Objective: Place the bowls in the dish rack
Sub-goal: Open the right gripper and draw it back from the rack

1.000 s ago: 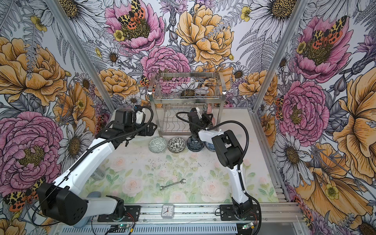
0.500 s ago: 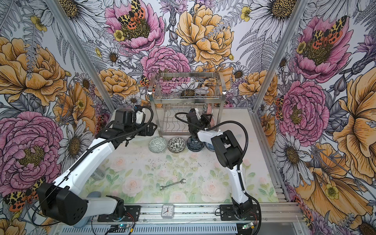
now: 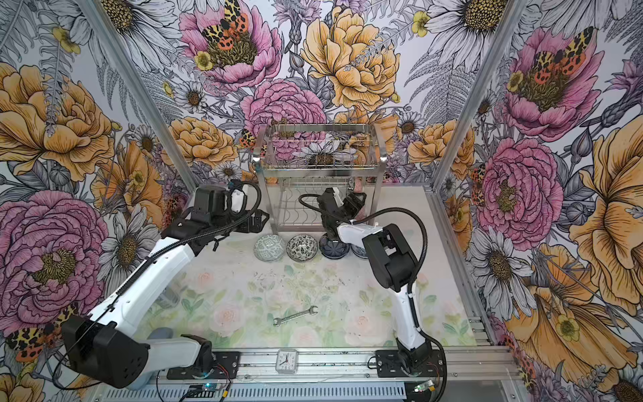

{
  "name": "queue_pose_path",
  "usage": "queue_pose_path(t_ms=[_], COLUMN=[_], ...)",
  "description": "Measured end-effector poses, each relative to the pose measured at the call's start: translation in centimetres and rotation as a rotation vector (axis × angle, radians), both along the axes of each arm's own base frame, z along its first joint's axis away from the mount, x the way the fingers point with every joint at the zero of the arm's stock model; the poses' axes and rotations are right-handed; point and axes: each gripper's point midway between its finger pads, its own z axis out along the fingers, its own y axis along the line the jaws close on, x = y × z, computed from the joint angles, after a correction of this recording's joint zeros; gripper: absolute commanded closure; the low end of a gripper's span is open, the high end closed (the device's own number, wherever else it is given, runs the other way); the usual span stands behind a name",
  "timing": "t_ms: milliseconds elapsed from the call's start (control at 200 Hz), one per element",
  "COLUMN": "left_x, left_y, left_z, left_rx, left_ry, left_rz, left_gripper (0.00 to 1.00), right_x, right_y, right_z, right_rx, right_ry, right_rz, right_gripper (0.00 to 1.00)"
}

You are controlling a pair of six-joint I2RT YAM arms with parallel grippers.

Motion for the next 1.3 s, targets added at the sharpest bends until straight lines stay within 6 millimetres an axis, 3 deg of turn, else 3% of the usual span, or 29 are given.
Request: queue_pose_path(t_ms=[120,305,590,701,836,1021,1151,1301], left_x=[-0.4,-1.0,-1.2,-1.6,-1.9,-1.2,-0.8,-1.2], left_y=[-0.1,0.0,-0.5,-1.6,-2.8,-3.5,-3.9,-4.9], left_z=[0.9,2.2,2.2,1.9,1.5,-0.7,-2.1,-2.2], left_rx=[-0.013,-0.027,-0.026,-0.018,-0.009,0.022,0.039,0.045], left_ry=[-0.021,-0.053,-0.054,-0.049,-0.042,0.009,0.044,0.047], left_rz=[-0.009,-0.014,-0.029,-0.053,-0.08,-0.083,-0.087,-0.089], left_gripper=[0.01,0.01,0.01,0.01,0.01,0.01,0.01,0.01], right_x=[-1.3,-4.6,-11.7,-14.3,-16.7,-17.8,-17.0,-16.1], right_y=[0.4,3.4,7.4,7.5,7.2,7.1,5.6,3.8], right_z=[2.2,4.6,3.1,2.9,4.0,5.7,6.3,6.3], right_rx=[0.032,0.119,0.347,0.475,0.644,0.813,0.922,0.99], right_ry=[-0.031,-0.061,-0.005,0.027,0.026,0.013,0.003,-0.008], right_rz=[0.012,0.101,0.238,0.277,0.313,0.345,0.322,0.278], right_gripper=[0.0,0.0,0.0,0.0,0.0,0.0,0.01,0.0])
